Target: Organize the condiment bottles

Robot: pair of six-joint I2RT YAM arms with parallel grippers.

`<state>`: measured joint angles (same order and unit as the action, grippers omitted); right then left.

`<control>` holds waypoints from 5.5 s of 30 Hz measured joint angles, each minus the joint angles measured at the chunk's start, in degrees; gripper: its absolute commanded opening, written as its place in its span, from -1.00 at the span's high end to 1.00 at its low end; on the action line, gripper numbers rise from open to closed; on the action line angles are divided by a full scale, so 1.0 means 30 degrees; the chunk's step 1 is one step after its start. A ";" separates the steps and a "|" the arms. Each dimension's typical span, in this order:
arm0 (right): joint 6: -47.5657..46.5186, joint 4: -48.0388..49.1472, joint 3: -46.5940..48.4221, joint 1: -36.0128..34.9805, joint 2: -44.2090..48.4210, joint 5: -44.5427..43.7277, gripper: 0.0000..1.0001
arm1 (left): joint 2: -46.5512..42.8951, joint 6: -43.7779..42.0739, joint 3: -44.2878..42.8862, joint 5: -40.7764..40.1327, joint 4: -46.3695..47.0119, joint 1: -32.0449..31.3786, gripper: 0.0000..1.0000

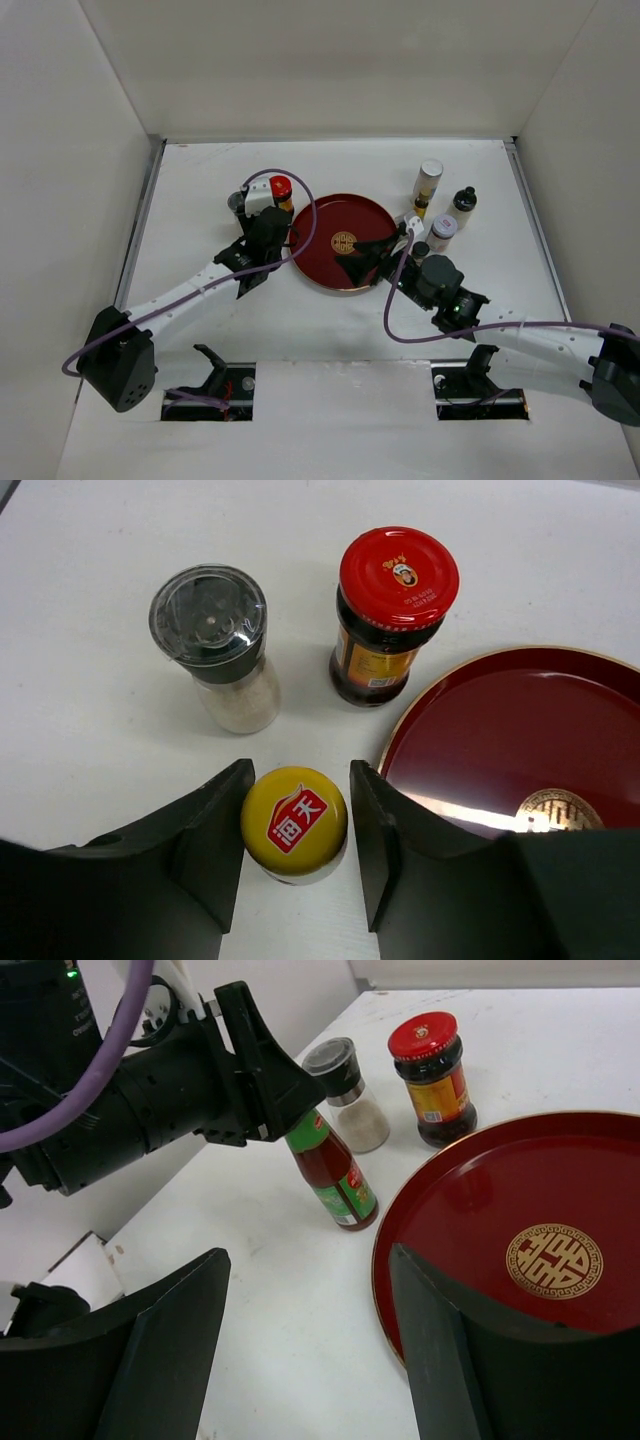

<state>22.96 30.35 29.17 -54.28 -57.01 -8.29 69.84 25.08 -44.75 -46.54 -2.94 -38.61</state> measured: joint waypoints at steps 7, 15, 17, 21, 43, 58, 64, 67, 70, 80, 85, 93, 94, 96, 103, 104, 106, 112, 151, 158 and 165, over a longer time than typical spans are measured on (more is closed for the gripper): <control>0.0073 0.0044 0.0000 0.0102 0.0000 0.0007 -0.39 | 0.0007 -0.0211 0.0036 0.0036 0.0168 0.0233 0.68; 0.0270 0.0102 -0.0160 0.0437 0.0146 -0.0036 -0.36 | -0.2091 -0.1654 -0.0219 -0.1115 -0.0408 -0.0648 0.71; 0.0488 0.0117 -0.0270 0.0838 0.0211 -0.0175 -0.35 | -0.2091 -0.1931 -0.0911 -0.1290 -0.0350 -0.1115 0.71; 0.0947 0.0117 -0.0568 0.1756 0.0415 -0.0488 -0.35 | -0.0590 -0.2142 -0.2871 -0.0918 0.0692 -0.1741 0.72; 0.2433 0.0168 -0.1282 0.3461 0.1202 -0.1115 -0.38 | 1.3005 -0.2514 -1.1854 0.3577 0.4743 -0.0423 0.51; 0.2441 0.0168 -0.1282 0.3468 0.1093 -0.1107 -0.43 | 1.0528 -0.2463 -0.9333 0.3300 0.6747 -0.0532 -0.76; 0.2441 0.0168 -0.1282 0.3468 0.1078 -0.1107 -0.44 | 0.5836 -0.1486 -0.6637 0.2732 0.6054 -0.0131 -0.77; 0.2441 0.0160 -0.1282 0.3461 0.0954 -0.1115 -0.46 | 0.4787 -0.0947 -0.6244 0.2499 0.5362 0.0707 -0.76; 0.2448 0.0168 -0.1282 0.3468 0.0860 -0.1115 -0.47 | 0.4889 -0.0612 -0.5799 0.2382 0.4699 0.1545 -0.76; 0.2441 0.0168 -0.1282 0.3461 0.0605 -0.1107 -0.52 | 0.8772 -0.0495 -0.5625 0.3242 0.3308 0.2922 -0.76; 0.2441 0.0168 -0.1282 0.3461 0.0576 -0.1107 -0.53 | 1.0251 -0.0568 -0.6834 0.3614 0.3104 0.3235 -0.63; 0.2441 0.0175 -0.1282 0.3468 0.0576 -0.1107 -0.55 | 1.1118 -0.0736 -0.7548 0.3657 0.3373 0.3789 0.04; 0.2441 0.0175 -0.1282 0.3468 0.0576 -0.1107 -0.55 | 1.1118 -0.0736 -0.7548 0.3679 0.3381 0.3825 0.00; 0.2441 0.0175 -0.1282 0.3475 0.0576 -0.1107 -0.55 | 1.1118 -0.0772 -0.7548 0.3687 0.3373 0.3861 0.01; 0.2441 0.0168 -0.1282 0.3483 0.0597 -0.1107 -0.55 | 1.0834 -0.0823 -0.7176 0.3657 0.3694 0.3825 0.37; 0.2441 0.0168 -0.1282 0.3483 0.0597 -0.1107 -0.55 | 1.0593 -0.0831 -0.6958 0.3687 0.3657 0.3738 0.38; 0.2441 0.0168 -0.1282 0.3483 0.0597 -0.1107 -0.55 | 0.9989 -0.0889 -0.6513 0.3679 0.3388 0.3643 0.39; 0.2441 0.0168 -0.1282 0.3483 0.0597 -0.1107 -0.55 | 0.7490 -0.1311 -0.5370 0.3381 0.2841 0.2783 0.39; 0.2441 0.0175 -0.1282 0.3606 0.0729 -0.1122 -0.61 | 0.2645 -0.0459 -0.2193 0.1195 0.4874 0.0889 -0.83; 0.2463 0.0168 -0.1282 0.3606 0.0714 -0.1115 -0.89 | 0.2885 0.0342 -0.2200 0.0036 0.2565 0.3796 -0.85; 0.2477 0.0168 -0.1282 0.3606 0.0714 -0.1115 -0.96 | 0.5231 0.0597 -0.2477 0.0058 0.1676 0.4911 -0.85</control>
<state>30.39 30.85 25.32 -43.46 -54.87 -11.64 85.54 26.87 -52.18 -46.37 2.09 -23.88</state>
